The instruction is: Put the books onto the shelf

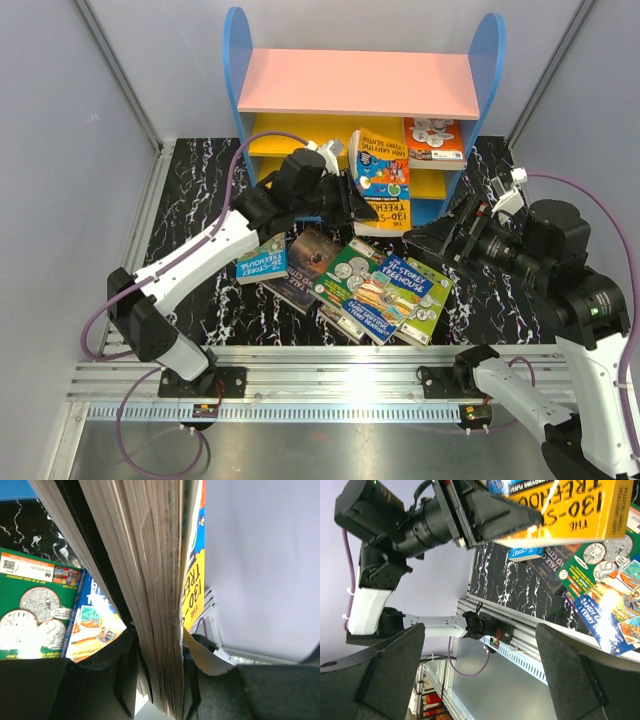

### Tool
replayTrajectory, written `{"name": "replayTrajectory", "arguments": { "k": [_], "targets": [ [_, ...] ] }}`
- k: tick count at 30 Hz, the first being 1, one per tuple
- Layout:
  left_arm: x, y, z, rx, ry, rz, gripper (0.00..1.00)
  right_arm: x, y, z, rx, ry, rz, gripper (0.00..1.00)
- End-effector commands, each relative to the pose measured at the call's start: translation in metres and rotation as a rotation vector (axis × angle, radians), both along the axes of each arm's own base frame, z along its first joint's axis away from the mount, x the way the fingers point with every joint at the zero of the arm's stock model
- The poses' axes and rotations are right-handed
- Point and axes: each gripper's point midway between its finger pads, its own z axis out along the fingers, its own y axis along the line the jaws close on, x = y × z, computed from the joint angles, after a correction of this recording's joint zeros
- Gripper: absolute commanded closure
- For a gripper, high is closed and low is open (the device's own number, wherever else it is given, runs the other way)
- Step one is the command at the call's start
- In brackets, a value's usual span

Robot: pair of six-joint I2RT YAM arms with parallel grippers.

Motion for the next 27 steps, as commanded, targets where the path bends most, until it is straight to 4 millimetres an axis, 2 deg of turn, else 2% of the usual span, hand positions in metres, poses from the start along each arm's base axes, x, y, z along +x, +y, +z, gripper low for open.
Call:
{"name": "replayTrajectory", "arguments": {
  "k": [1, 5, 9, 12, 17, 27],
  "targets": [
    [0.001, -0.020, 0.088, -0.229, -0.148, -0.054, 1.00, -0.008, -0.012, 0.012, -0.034, -0.045, -0.036, 0.00],
    [0.002, -0.023, 0.102, -0.265, -0.159, -0.054, 1.00, -0.010, -0.014, 0.012, -0.045, -0.044, -0.039, 0.00],
    [-0.001, -0.019, 0.120, -0.288, -0.177, -0.047, 1.00, -0.009, -0.014, 0.013, -0.055, -0.045, -0.036, 0.00],
    [-0.001, -0.014, 0.126, -0.280, -0.170, -0.029, 1.00, -0.007, -0.014, 0.015, -0.071, -0.050, -0.033, 0.00],
    [0.000, -0.009, 0.119, -0.230, -0.148, -0.005, 1.00, -0.003, -0.013, 0.016, -0.084, -0.053, -0.028, 0.00],
    [0.011, -0.023, 0.088, -0.185, -0.074, -0.004, 1.00, 0.000, -0.015, 0.014, -0.106, -0.052, -0.031, 0.00]
  ]
}}
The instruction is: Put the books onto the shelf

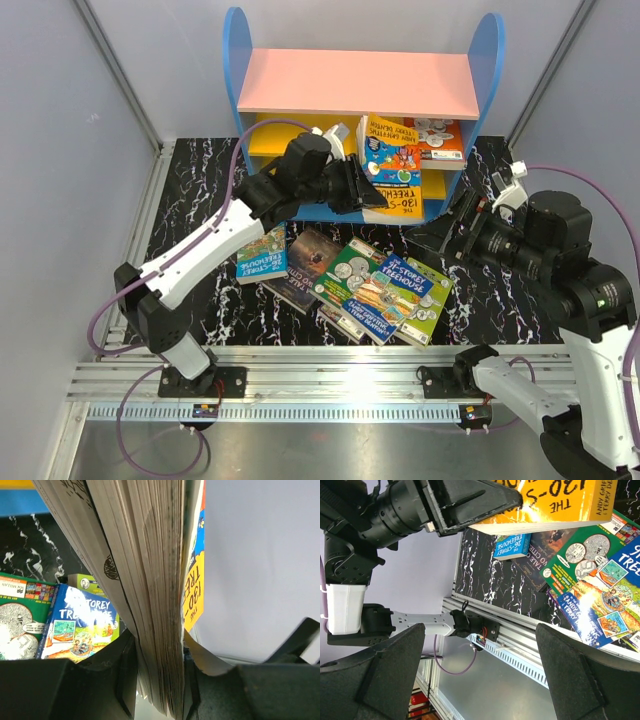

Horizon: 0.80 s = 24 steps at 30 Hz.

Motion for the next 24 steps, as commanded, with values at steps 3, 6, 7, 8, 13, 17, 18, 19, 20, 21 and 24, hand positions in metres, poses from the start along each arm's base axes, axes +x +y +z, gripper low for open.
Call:
{"name": "replayTrajectory", "arguments": {
  "k": [3, 6, 7, 8, 13, 17, 18, 19, 20, 21, 24],
  "targets": [
    [0.003, -0.007, 0.035, -0.105, -0.063, 0.005, 1.00, -0.001, -0.007, 0.007, -0.021, -0.046, -0.022, 0.00],
    [0.007, -0.015, 0.037, -0.167, -0.066, 0.010, 1.00, -0.002, -0.008, 0.005, -0.022, -0.042, -0.028, 0.00],
    [0.007, -0.017, 0.039, -0.189, -0.057, 0.012, 1.00, -0.002, -0.008, 0.006, -0.019, -0.043, -0.030, 0.00],
    [0.007, -0.019, 0.040, -0.208, -0.051, 0.009, 1.00, -0.002, -0.008, 0.005, -0.020, -0.040, -0.030, 0.00],
    [0.024, -0.038, 0.039, -0.250, -0.021, 0.020, 1.00, -0.001, -0.011, 0.002, -0.034, -0.034, -0.050, 0.00],
    [0.041, -0.052, 0.041, -0.250, -0.015, 0.034, 1.00, 0.001, -0.018, 0.002, -0.046, -0.041, -0.093, 0.00],
    [0.044, -0.054, 0.042, -0.246, -0.013, 0.034, 1.00, 0.001, -0.017, 0.002, -0.043, -0.041, -0.091, 0.00],
    [0.052, -0.062, 0.046, -0.250, -0.024, 0.030, 1.00, 0.002, -0.017, 0.002, -0.043, -0.041, -0.091, 0.00],
    [0.056, -0.065, 0.050, -0.250, -0.030, 0.030, 1.00, 0.002, -0.017, 0.002, -0.044, -0.038, -0.089, 0.00],
    [0.059, -0.066, 0.049, -0.235, -0.023, 0.030, 1.00, 0.003, -0.017, 0.001, -0.047, -0.036, -0.095, 0.00],
    [0.073, -0.077, 0.053, -0.243, -0.028, 0.017, 1.00, 0.007, -0.022, -0.003, -0.064, -0.027, -0.128, 0.00]
  ]
}}
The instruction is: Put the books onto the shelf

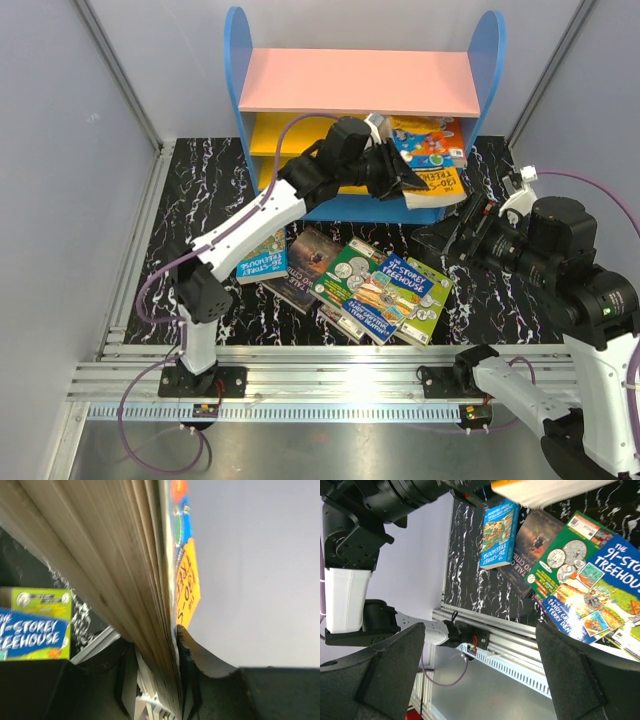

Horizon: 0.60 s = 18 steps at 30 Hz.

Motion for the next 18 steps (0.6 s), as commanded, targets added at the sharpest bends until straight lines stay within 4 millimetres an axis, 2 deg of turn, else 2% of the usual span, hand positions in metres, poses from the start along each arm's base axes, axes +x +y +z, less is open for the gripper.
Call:
{"name": "replayTrajectory", "arguments": {
  "k": [1, 2, 4, 6, 10, 12, 14, 18],
  "targets": [
    [0.046, -0.007, 0.052, -0.134, -0.193, 0.043, 0.99, 0.006, -0.010, 0.000, -0.032, -0.011, -0.061, 0.00],
    [0.055, -0.008, 0.049, -0.136, -0.187, 0.049, 0.98, 0.008, -0.012, -0.002, -0.039, -0.007, -0.074, 0.00],
    [0.059, -0.010, 0.048, -0.157, -0.177, 0.027, 0.92, 0.016, -0.018, -0.007, -0.068, 0.007, -0.120, 0.00],
    [0.066, -0.011, 0.037, -0.154, -0.152, 0.016, 0.87, 0.028, -0.023, -0.013, -0.099, 0.017, -0.162, 0.00],
    [0.074, -0.008, 0.022, -0.137, -0.131, 0.012, 0.82, 0.051, -0.031, -0.006, -0.121, -0.019, -0.246, 0.00],
    [0.076, -0.007, 0.022, -0.143, -0.127, 0.009, 0.79, 0.064, -0.037, -0.004, -0.130, -0.035, -0.307, 0.03],
    [0.078, -0.007, 0.024, -0.157, -0.132, 0.003, 0.75, 0.075, -0.038, 0.001, -0.118, -0.050, -0.342, 0.10],
    [0.079, -0.005, 0.028, -0.180, -0.131, -0.008, 0.71, 0.101, -0.042, -0.010, -0.104, -0.010, -0.424, 0.10]
  ]
}}
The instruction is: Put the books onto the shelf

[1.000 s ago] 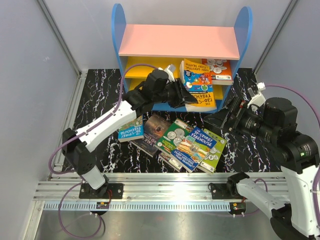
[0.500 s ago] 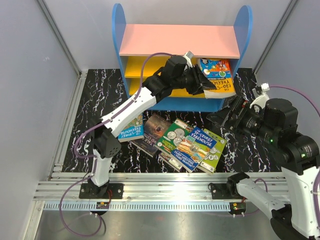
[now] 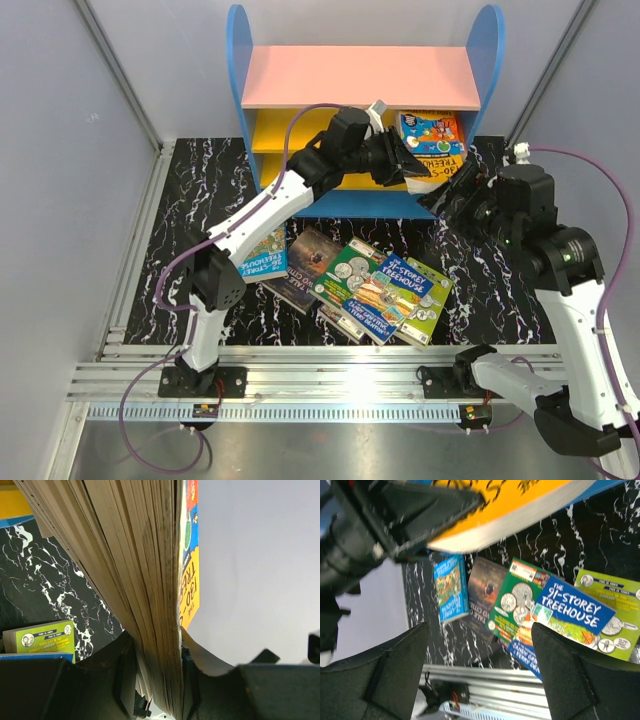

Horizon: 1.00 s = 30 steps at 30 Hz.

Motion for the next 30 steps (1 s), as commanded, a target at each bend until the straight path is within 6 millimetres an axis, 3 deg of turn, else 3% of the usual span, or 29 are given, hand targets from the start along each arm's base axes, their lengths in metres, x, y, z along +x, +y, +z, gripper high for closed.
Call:
{"name": "replayTrajectory", "arguments": {
  "k": [1, 4, 10, 11, 14, 18, 24, 30],
  "targets": [
    [0.034, 0.011, 0.030, -0.123, -0.052, 0.026, 0.70, 0.032, -0.013, 0.021, 0.047, -0.097, -0.137, 0.10],
    [0.037, 0.012, 0.027, -0.135, -0.036, 0.025, 0.69, 0.048, -0.017, 0.012, 0.109, -0.085, -0.180, 0.14],
    [0.040, 0.013, 0.027, -0.181, 0.007, 0.009, 0.69, 0.064, -0.044, -0.004, 0.199, -0.063, -0.326, 0.16],
    [0.040, 0.013, 0.029, -0.190, 0.003, 0.007, 0.69, 0.067, -0.043, -0.013, 0.225, -0.044, -0.333, 0.16],
    [0.040, 0.013, 0.030, -0.207, 0.010, -0.006, 0.69, 0.078, -0.044, -0.013, 0.301, -0.078, -0.352, 0.16],
    [0.040, 0.014, 0.031, -0.218, 0.024, -0.019, 0.69, 0.096, -0.038, 0.003, 0.379, -0.153, -0.310, 0.15],
    [0.045, 0.019, 0.029, -0.218, 0.032, -0.016, 0.69, 0.101, -0.027, 0.034, 0.445, -0.256, -0.229, 0.23],
    [0.048, 0.023, 0.029, -0.223, 0.037, -0.021, 0.69, 0.104, -0.026, 0.031, 0.453, -0.259, -0.232, 0.23]
  ]
}}
